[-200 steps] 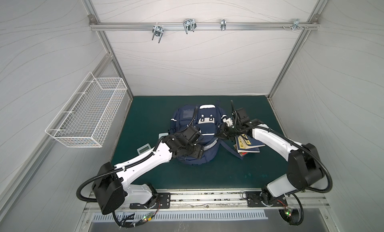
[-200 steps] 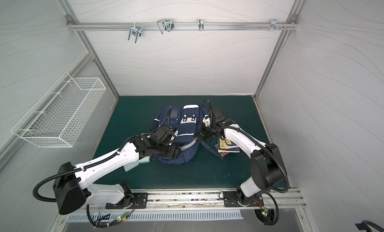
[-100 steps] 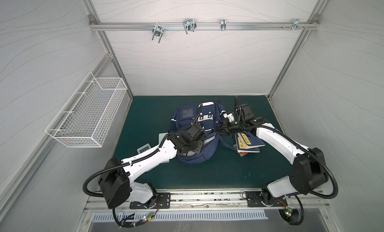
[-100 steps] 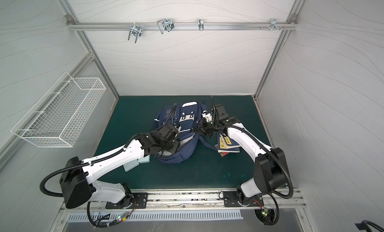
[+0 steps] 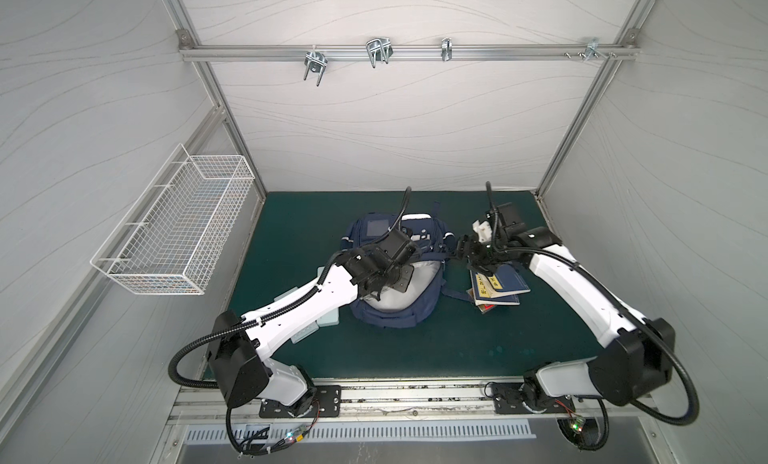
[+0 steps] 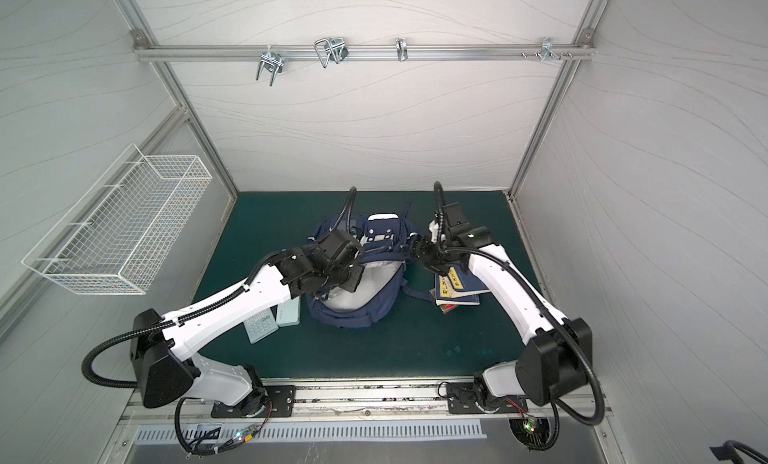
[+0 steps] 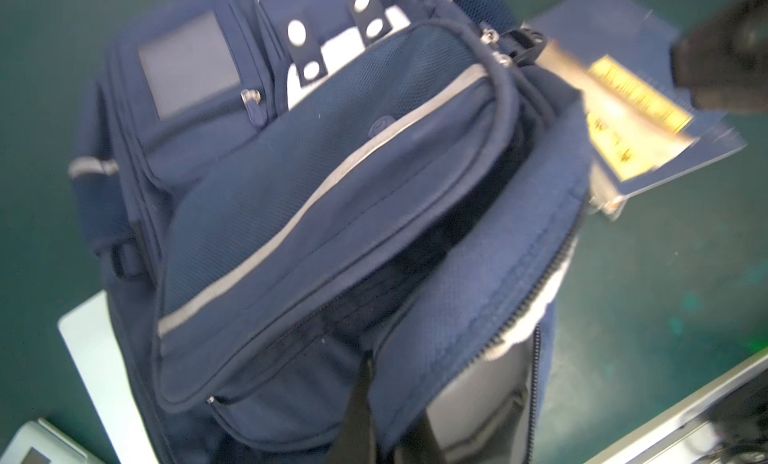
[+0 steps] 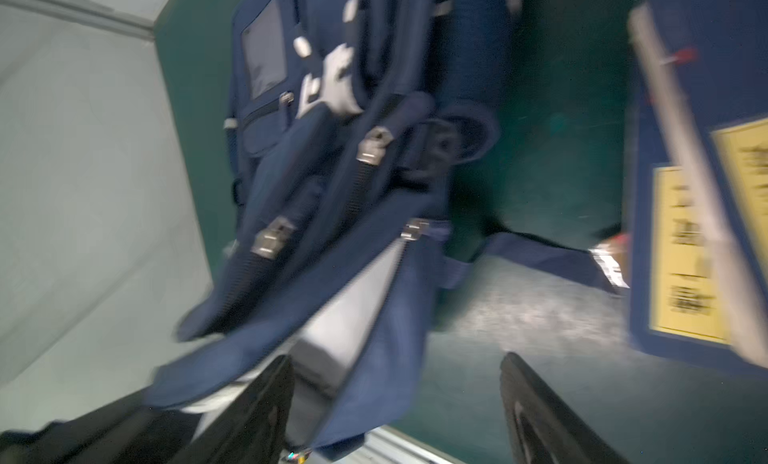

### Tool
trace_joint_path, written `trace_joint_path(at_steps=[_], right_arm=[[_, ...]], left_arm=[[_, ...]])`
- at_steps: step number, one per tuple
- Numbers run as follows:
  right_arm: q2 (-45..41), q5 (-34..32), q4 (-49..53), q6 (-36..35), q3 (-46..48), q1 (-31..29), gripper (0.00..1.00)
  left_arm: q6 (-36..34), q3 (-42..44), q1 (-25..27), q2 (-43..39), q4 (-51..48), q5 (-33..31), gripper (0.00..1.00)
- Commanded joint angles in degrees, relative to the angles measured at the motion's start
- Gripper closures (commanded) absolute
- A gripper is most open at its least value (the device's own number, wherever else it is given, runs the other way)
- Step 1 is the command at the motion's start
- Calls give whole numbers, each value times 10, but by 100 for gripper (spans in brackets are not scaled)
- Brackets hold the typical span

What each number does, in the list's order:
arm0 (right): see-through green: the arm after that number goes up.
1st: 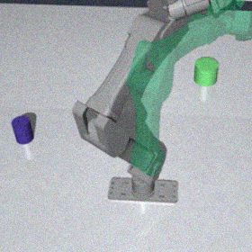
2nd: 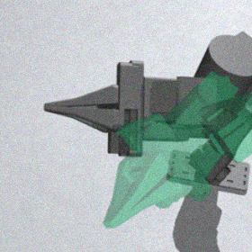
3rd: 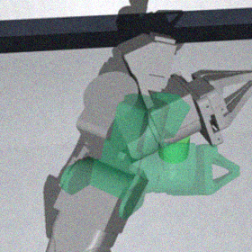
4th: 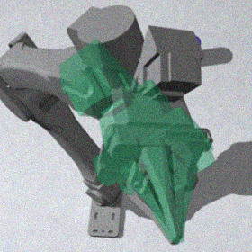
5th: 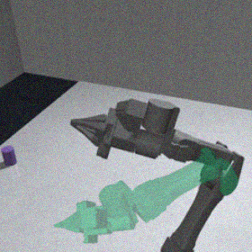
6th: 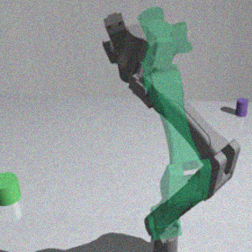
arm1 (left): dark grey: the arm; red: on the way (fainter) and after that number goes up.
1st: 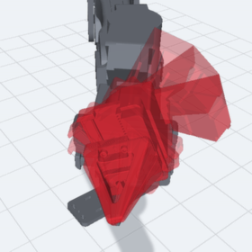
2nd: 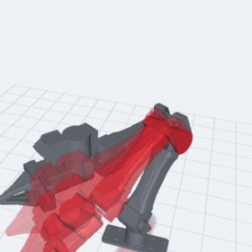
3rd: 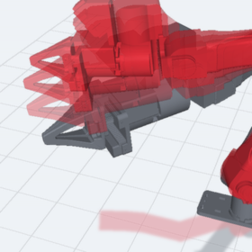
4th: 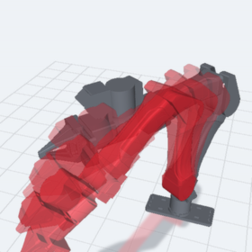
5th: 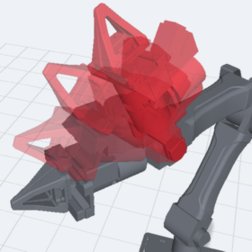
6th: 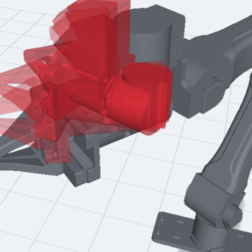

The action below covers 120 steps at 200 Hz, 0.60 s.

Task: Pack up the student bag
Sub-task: 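Lift the backpack flap with the left gripper while the right gripper moves to the books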

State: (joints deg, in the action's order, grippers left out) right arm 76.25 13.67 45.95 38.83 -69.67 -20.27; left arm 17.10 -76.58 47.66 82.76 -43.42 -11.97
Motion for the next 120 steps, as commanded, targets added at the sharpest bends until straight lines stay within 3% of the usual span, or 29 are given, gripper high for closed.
trace_joint_path(at_steps=[1,25,61,120], right_arm=[[-52,-84,57,-34,54,104,20],[-75,-47,-21,-60,127,227,21],[-13,-17,-140,-105,171,330,23],[71,41,-216,-140,199,408,22]], left_arm=[[30,-74,-3,13,1,11,100],[44,-87,-3,23,6,48,100],[66,-86,-2,39,11,91,100],[66,-53,-3,26,22,110,100]])
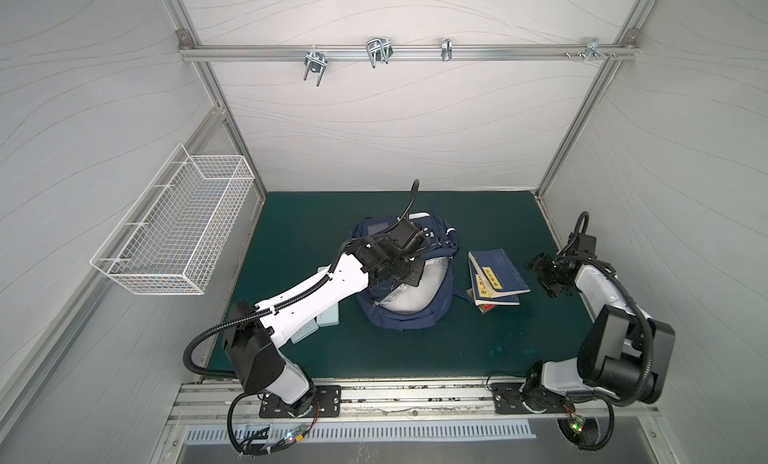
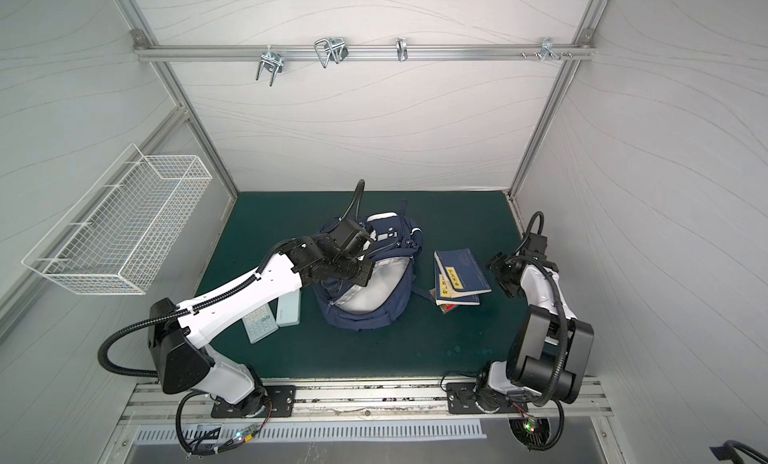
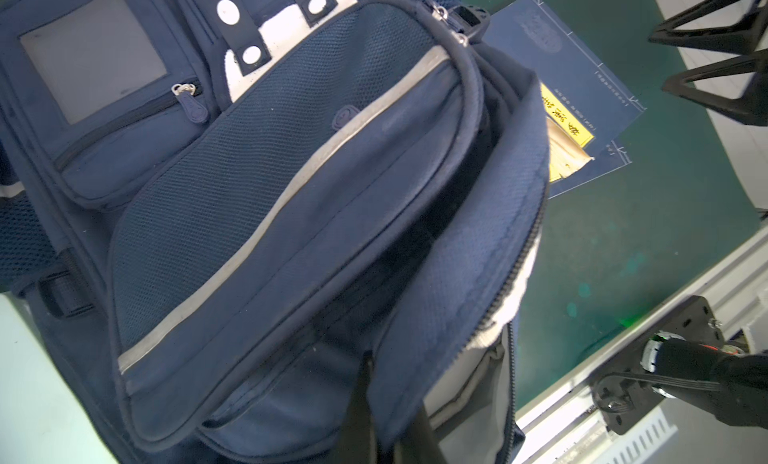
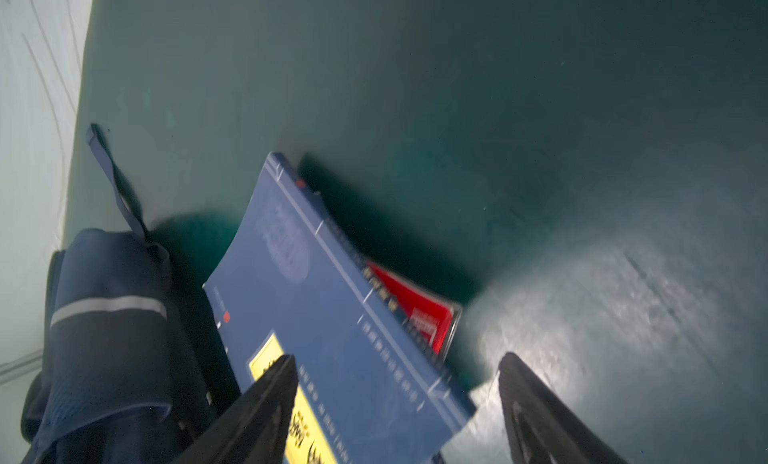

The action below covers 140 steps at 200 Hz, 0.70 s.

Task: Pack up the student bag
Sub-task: 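Lift the backpack flap with the left gripper while the right gripper moves to the books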

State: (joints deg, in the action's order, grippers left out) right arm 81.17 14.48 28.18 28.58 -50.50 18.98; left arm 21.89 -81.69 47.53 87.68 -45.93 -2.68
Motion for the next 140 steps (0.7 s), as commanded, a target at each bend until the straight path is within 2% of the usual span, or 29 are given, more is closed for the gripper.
trace_joint_path(at_steps=[1,31,60,87,117,140], right_arm=[[22,34,-39,-39,9,16,22],[21,116,-92,-11,64,57,22],[39,168,-122,1,86,63,24],[54,220,-162,20,106,69,31],[67,242,-194,38,119,71,34],[73,249,-216,49,134,76,41]], left_arm=[[18,-1,-2,-23,48,18,100],[19,-2,-2,-24,48,20,100],[20,-10,-2,-18,47,22,100],[23,-15,-2,-21,48,27,100],[22,-20,-2,-23,47,27,100],[21,-22,-2,-23,45,26,100]])
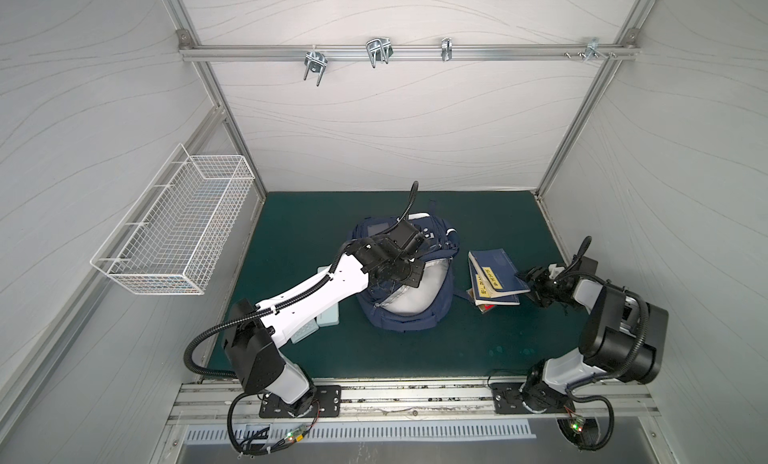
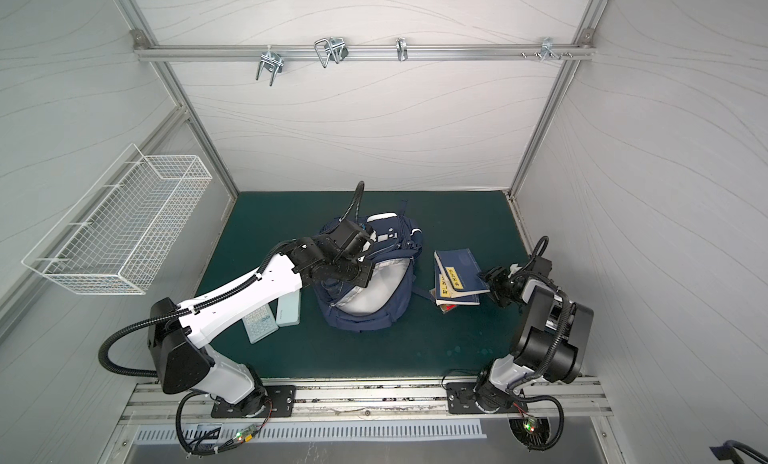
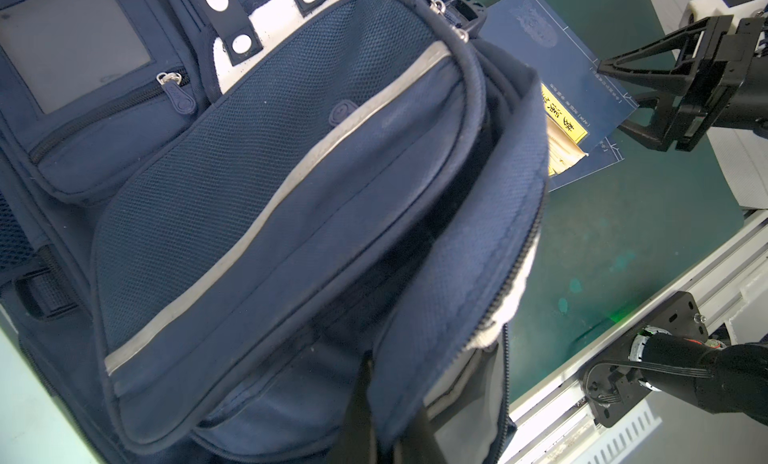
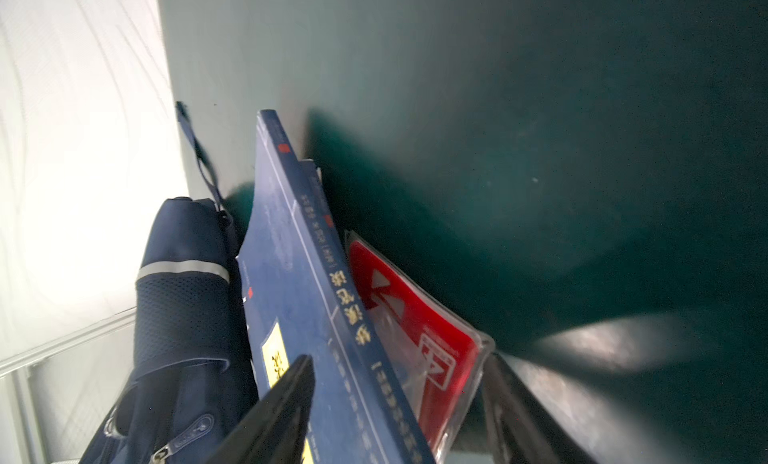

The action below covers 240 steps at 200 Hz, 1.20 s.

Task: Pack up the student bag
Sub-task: 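Lift the backpack flap with the left gripper while the right gripper moves to the books, then grasp the top blue book with the right gripper and lift it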

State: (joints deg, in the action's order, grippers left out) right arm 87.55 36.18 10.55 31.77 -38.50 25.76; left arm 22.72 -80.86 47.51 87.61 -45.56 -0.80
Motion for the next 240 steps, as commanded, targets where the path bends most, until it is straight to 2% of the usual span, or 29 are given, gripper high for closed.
trace_joint_path(at_steps=[1,17,45,100,131,153,172,186,199,216,240], right_arm=[[10,32,-41,18,15,9,42],[6,36,-49,21,20,11,48],[-9,34,-46,19,20,11,70],[-59,42,-16,20,6,11,100],[-119,68,8,41,-14,11,100],[-174,96,-15,99,-3,-1,100],[-238,113,-23,141,-1,-24,100],[-280,104,15,145,-23,-55,100],[-313,89,61,151,-49,-90,100],[-339,46,134,162,-83,-161,100],[-393,-9,165,189,-106,-257,100]], left_arm=[[13,-31,-2,-22,41,7,100],[14,-31,-2,-23,40,7,100],[15,-32,-2,-24,39,7,100],[20,-48,-3,-21,27,2,100],[34,-77,-9,-16,13,4,100],[50,-83,-24,-17,13,22,100],[68,-77,-46,-21,23,63,100],[80,-63,-63,-26,35,87,100],[75,-55,-68,-27,37,81,100],[61,-55,-69,-17,25,62,100],[55,-55,-70,-8,28,66,100]])
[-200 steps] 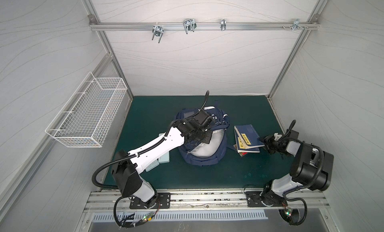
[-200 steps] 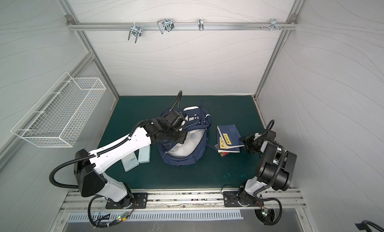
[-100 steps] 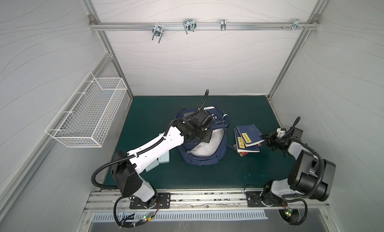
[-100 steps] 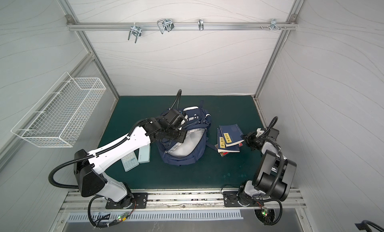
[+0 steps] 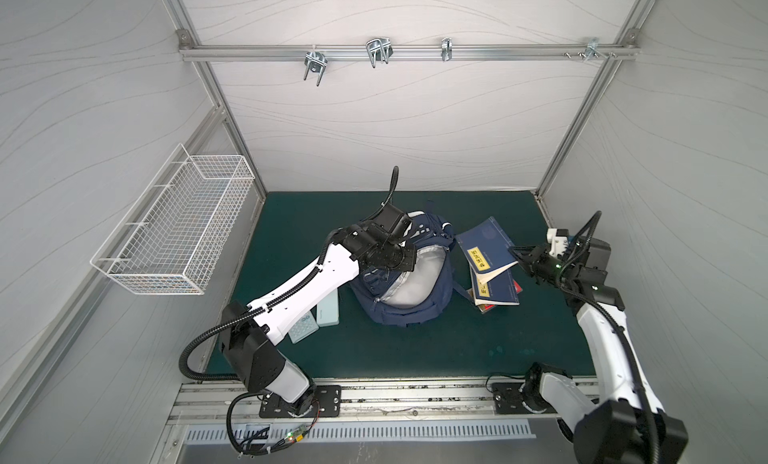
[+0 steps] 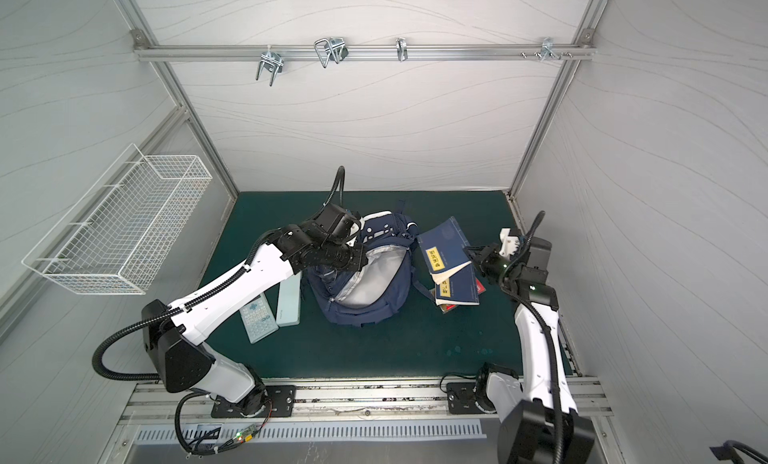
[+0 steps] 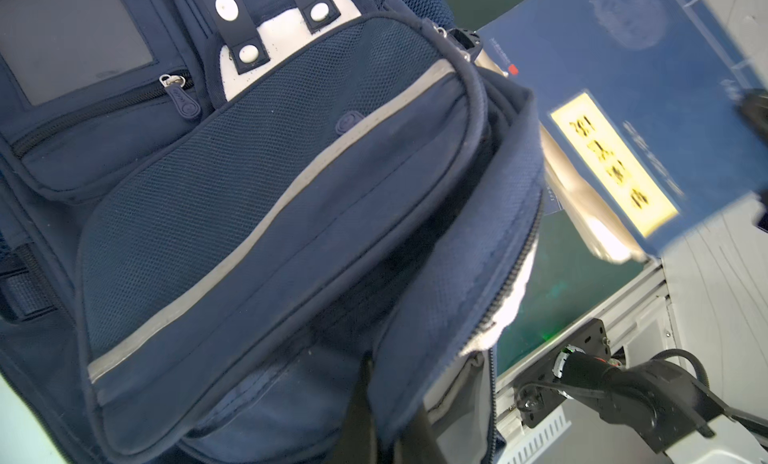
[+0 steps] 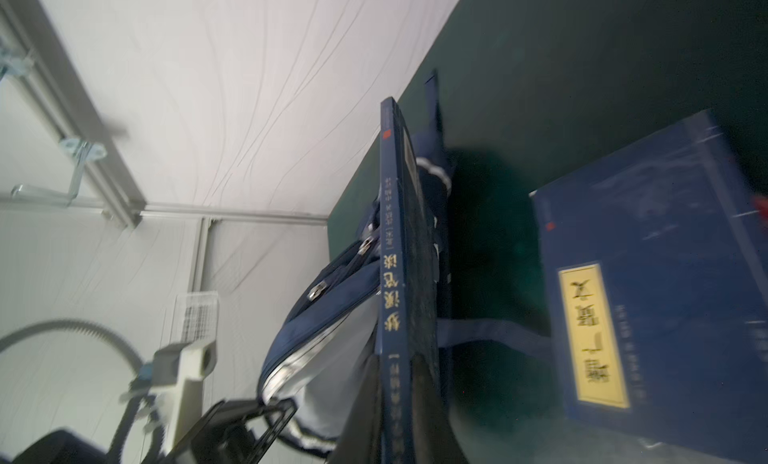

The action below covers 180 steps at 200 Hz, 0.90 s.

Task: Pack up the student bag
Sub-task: 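Grasp the top blue book with the right gripper and lift it, then insert the blue book into the open backpack with the right gripper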

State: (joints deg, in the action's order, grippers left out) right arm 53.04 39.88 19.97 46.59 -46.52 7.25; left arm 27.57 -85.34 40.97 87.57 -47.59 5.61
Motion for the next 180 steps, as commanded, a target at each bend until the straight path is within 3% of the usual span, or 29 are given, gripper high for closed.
trace_joint_path(at_steps=[1,65,97,148,180], right_arm=[[-49,-47,72,42,-26,-75,100],[-148,-2,139,114,-64,-138,100],[-155,-7,172,135,-40,-190,100],[-54,-98,149,118,-51,-304,100],[18,-90,68,127,-48,-314,100]], left_arm=[[7,-10,-5,-7,49,2,100],[14,-8,-17,11,76,8,100],[19,-21,-27,16,83,23,100],[10,-26,-28,-1,80,46,100],[-12,-24,-27,-21,75,84,100]])
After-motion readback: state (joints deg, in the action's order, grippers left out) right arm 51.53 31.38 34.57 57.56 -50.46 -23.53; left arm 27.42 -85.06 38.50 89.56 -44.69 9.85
